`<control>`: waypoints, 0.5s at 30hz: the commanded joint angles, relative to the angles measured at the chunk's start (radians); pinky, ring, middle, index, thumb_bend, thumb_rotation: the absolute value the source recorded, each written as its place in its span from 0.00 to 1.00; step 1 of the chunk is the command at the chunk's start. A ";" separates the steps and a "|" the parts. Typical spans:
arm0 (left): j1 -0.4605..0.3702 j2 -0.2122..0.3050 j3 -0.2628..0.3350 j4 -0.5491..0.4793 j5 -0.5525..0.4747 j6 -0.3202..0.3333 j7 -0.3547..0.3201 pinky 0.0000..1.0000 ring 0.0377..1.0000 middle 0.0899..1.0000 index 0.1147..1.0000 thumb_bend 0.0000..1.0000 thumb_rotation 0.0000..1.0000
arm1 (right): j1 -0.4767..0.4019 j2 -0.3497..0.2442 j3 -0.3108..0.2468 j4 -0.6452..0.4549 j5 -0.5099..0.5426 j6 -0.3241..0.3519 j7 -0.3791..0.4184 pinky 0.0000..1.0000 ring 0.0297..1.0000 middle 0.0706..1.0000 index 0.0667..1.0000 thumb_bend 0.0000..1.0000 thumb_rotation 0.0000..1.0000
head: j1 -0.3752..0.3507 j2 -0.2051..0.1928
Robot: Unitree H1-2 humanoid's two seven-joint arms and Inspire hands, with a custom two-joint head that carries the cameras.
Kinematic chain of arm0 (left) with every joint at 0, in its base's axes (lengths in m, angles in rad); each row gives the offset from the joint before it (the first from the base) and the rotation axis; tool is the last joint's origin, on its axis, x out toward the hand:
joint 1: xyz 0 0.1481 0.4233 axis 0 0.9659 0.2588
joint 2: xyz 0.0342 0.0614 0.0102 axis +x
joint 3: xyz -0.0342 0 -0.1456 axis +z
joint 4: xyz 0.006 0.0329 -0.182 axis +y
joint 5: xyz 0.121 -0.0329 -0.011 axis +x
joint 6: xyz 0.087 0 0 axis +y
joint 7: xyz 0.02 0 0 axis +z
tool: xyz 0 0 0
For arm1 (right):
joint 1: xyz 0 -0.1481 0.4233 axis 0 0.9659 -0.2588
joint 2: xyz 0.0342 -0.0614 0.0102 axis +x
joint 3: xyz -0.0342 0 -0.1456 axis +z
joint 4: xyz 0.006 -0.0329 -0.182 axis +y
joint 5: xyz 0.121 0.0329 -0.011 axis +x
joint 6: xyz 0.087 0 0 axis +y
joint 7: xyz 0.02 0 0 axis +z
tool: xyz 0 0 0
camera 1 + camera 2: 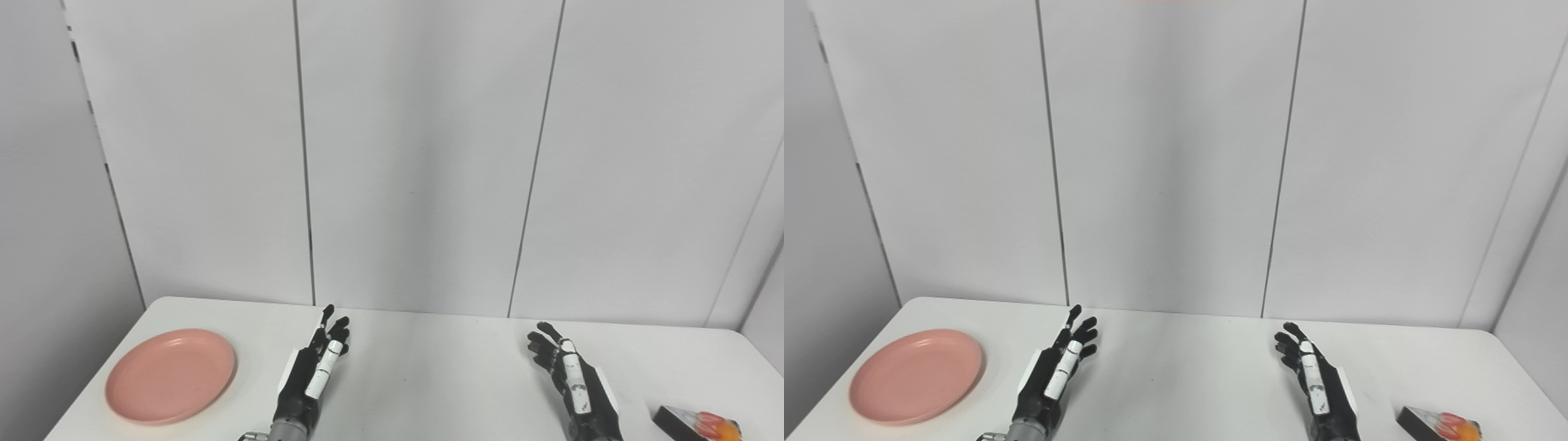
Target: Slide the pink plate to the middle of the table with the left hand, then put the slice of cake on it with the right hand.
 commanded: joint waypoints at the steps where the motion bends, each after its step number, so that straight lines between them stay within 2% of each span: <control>1: 0.102 -0.035 -0.005 0.086 0.012 -0.036 0.015 0.89 0.92 0.92 0.98 0.67 0.87 | 0.144 0.004 -0.017 0.110 0.008 -0.040 0.026 0.88 0.84 0.81 0.84 0.93 1.00 | 0.000 0.005; 13: 0.113 -0.042 -0.008 0.048 0.027 -0.022 0.031 0.88 0.91 0.91 0.97 0.69 0.88 | 0.161 0.004 -0.026 0.076 0.006 -0.040 0.043 0.87 0.82 0.79 0.83 0.94 1.00 | 0.022 0.043; 15: 0.113 -0.045 -0.010 0.047 0.031 -0.021 0.036 0.88 0.91 0.92 0.98 0.71 0.87 | 0.162 -0.001 -0.026 0.073 0.005 -0.040 0.045 0.87 0.83 0.80 0.83 0.94 1.00 | 0.048 0.052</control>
